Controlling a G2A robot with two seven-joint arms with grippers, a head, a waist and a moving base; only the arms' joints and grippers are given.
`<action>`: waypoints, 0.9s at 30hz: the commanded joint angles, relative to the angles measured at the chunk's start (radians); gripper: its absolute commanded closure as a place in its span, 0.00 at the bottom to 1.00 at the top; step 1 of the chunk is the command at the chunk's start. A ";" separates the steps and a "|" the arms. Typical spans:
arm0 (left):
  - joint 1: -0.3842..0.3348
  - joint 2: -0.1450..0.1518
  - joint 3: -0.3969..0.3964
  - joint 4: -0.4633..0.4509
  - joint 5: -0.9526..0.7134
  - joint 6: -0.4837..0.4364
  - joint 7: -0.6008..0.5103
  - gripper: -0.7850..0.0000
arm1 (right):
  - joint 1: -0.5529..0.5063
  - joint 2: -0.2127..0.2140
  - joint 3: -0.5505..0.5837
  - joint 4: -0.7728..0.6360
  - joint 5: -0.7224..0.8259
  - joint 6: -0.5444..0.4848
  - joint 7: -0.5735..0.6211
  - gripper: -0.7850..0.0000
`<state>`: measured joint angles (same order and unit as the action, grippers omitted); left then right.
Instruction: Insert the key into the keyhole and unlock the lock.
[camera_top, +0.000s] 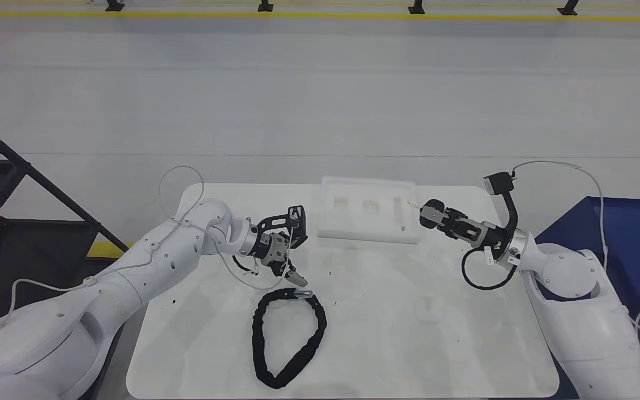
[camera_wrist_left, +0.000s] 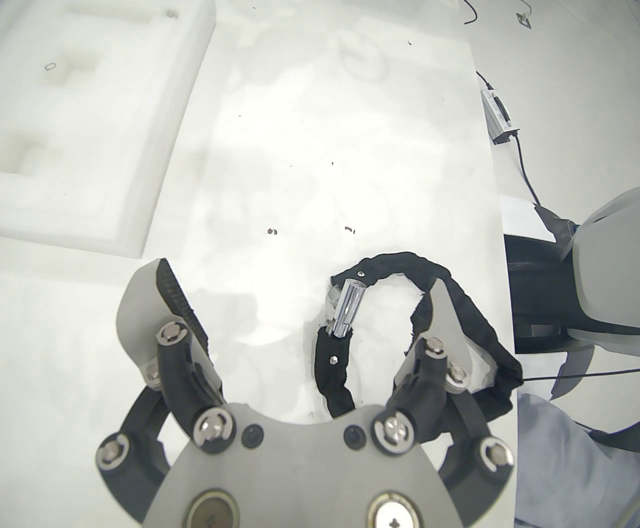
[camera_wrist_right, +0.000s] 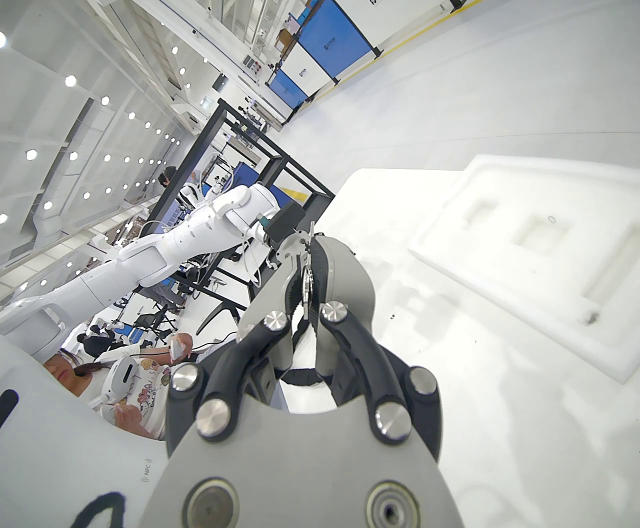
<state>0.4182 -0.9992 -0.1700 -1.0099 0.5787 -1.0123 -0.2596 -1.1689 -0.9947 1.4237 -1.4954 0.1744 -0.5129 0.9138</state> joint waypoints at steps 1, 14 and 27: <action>0.000 0.000 0.000 0.000 0.000 0.000 0.000 0.00 | 0.000 0.000 0.000 0.000 0.000 0.000 0.000 1.00; 0.081 0.043 -0.053 -0.064 0.280 0.000 0.266 0.00 | 0.000 0.000 0.000 0.000 0.000 0.000 0.000 1.00; 0.149 0.072 -0.003 -0.013 0.899 0.007 0.866 0.00 | 0.000 0.000 0.000 0.000 0.000 0.000 0.000 1.00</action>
<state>0.5664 -0.9220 -0.1776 -1.0350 1.4410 -1.0096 0.5858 -1.1689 -0.9947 1.4237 -1.4954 0.1744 -0.5129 0.9138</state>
